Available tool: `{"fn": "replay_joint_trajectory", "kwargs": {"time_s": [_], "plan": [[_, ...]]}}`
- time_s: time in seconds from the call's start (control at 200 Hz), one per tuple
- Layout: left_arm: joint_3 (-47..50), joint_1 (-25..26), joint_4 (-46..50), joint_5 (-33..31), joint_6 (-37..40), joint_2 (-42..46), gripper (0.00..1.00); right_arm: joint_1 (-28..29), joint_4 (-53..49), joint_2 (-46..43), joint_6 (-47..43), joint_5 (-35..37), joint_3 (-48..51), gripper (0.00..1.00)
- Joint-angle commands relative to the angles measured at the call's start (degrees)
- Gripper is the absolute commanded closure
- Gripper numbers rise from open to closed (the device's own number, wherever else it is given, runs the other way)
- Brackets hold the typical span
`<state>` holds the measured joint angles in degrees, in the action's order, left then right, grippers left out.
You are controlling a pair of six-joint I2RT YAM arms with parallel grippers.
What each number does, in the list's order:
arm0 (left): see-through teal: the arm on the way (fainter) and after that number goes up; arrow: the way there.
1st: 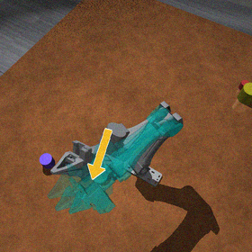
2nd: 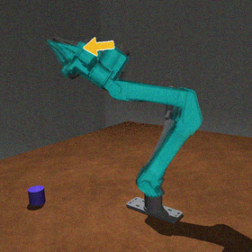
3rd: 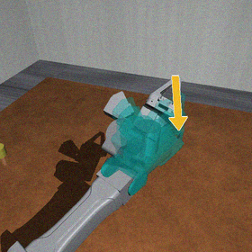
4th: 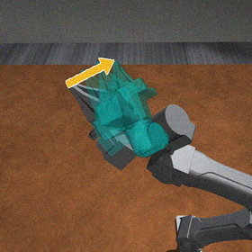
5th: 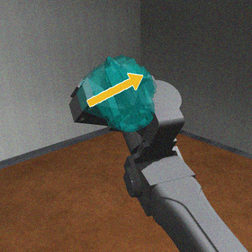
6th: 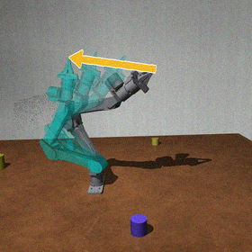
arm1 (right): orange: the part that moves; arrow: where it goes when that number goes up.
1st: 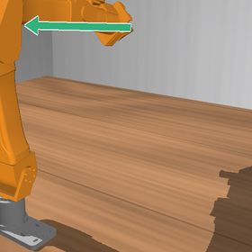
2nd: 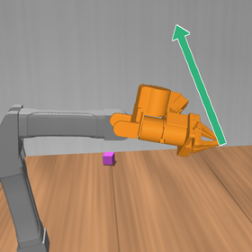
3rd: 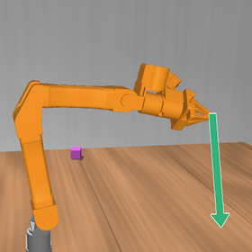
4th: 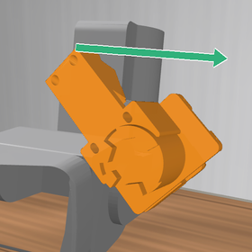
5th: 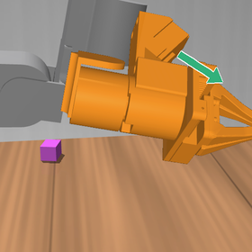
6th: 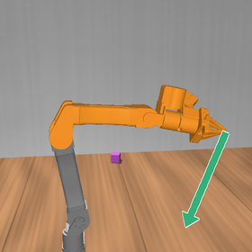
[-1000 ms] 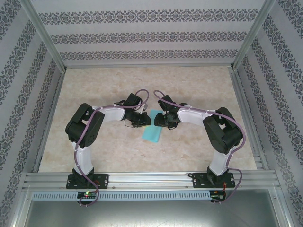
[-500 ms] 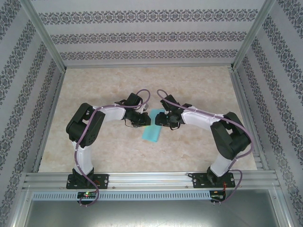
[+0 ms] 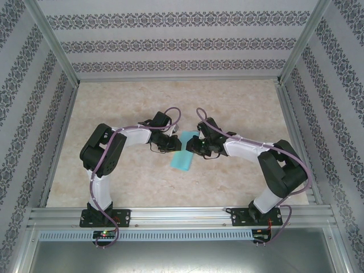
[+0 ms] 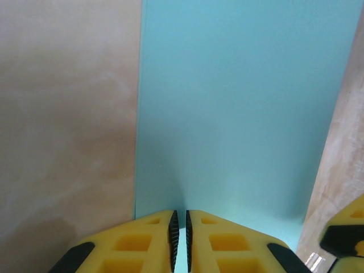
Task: Fold a paper plane with a square sheet of paper (pick it up from the middle)
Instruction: Hold the square sheet of paper at the center of the table.
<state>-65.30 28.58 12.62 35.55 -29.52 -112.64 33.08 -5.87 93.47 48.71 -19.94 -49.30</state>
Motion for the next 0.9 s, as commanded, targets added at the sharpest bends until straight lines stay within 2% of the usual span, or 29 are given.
{"fn": "replay_joint_trajectory", "kwargs": {"time_s": [0.0,0.639,0.894], "plan": [[0.96,1.11,5.05,-6.11,2.25,-3.29,0.82,-1.23,3.69,1.81,1.23,-2.2,0.12,0.78],[-0.17,1.05,7.14,-7.75,3.08,-4.19,0.82,-4.43,4.84,8.02,-2.32,-2.17,3.25,0.87],[-1.12,1.2,8.3,-8.15,3.73,-4.95,0.82,-4.56,3.57,5.65,-2.71,-2.66,2.86,0.88]]}}
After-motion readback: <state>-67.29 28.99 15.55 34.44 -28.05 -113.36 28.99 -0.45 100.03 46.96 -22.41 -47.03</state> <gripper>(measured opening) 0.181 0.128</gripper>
